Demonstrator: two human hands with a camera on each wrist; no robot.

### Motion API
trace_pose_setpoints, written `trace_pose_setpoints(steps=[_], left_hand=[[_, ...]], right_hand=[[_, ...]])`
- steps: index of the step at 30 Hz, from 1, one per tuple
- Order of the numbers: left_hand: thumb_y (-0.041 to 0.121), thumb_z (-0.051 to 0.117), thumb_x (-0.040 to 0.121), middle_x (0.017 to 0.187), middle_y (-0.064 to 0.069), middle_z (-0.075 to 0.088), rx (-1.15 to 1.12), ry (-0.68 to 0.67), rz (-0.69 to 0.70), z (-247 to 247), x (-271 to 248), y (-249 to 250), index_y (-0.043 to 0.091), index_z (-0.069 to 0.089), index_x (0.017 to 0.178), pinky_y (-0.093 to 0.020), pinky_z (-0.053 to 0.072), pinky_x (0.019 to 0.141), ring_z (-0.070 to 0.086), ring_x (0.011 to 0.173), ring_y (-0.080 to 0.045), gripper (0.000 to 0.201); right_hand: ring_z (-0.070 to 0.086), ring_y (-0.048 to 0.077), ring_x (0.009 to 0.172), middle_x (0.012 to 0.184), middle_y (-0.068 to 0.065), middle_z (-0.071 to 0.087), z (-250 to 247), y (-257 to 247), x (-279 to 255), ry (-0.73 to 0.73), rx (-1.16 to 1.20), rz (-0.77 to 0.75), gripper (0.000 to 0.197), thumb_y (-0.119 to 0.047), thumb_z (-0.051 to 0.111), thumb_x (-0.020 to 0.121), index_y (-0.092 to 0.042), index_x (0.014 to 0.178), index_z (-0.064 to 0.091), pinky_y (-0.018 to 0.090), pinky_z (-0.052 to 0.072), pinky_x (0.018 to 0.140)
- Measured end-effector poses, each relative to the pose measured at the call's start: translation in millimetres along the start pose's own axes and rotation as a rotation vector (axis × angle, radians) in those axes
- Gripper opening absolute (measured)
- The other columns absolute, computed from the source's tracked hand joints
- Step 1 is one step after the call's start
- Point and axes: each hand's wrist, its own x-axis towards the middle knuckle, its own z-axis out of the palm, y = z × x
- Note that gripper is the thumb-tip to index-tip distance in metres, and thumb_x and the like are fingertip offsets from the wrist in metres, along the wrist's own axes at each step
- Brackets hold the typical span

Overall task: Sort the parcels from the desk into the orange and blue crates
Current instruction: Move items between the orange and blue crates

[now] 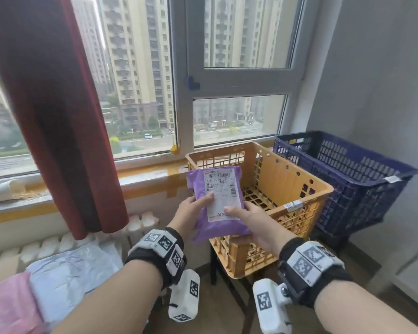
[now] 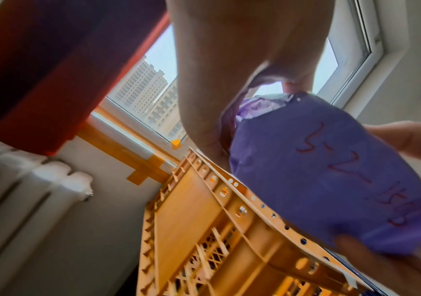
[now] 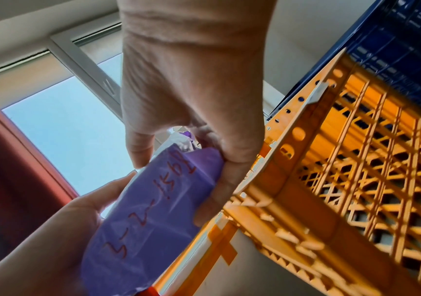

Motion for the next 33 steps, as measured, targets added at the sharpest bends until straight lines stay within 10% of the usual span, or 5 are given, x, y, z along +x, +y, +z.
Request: trace_pose_setpoints(steps=[4,8,33], left_hand=[[0.04,0.084,0.061,0.112,-0.017,0.07,-0.003,-0.008,0.004,50,21,-11,0.003,0.057,0.124,-0.055,0.049,0.095,0.068,0.102,-0.037,0.078],[0.032,0.071,0.085,0.106,-0.011,0.073,0.048,-0.02,0.01,94,37,-20,0.01,0.061,0.119,-0.038,0.059,0.077,0.071,0.094,-0.028,0.042],[0.045,0.073,0.08,0.107,-0.009,0.072,0.239,-0.133,0.025,236,249,3,0.01,0.06,0.119,-0.051,0.054,0.092,0.07,0.098,-0.03,0.054]], right_hand=[[0.069,0.022,0.1,0.117,0.007,0.066,-54,0,2,0.02,0.057,-0.04,0.043,-0.023,0.069,0.091,-0.015,0.129,0.051,0.038,0.062,0.077],[0.072,0.022,0.095,0.119,0.01,0.065,-102,2,6,0.057,0.103,-0.058,0.053,-0.023,0.072,0.089,-0.012,0.134,0.048,0.033,0.06,0.071],[0.07,0.022,0.091,0.112,0.009,0.069,-275,-55,151,0.242,0.117,-0.157,0.026,-0.019,0.062,0.097,-0.012,0.122,0.058,0.031,0.06,0.065]])
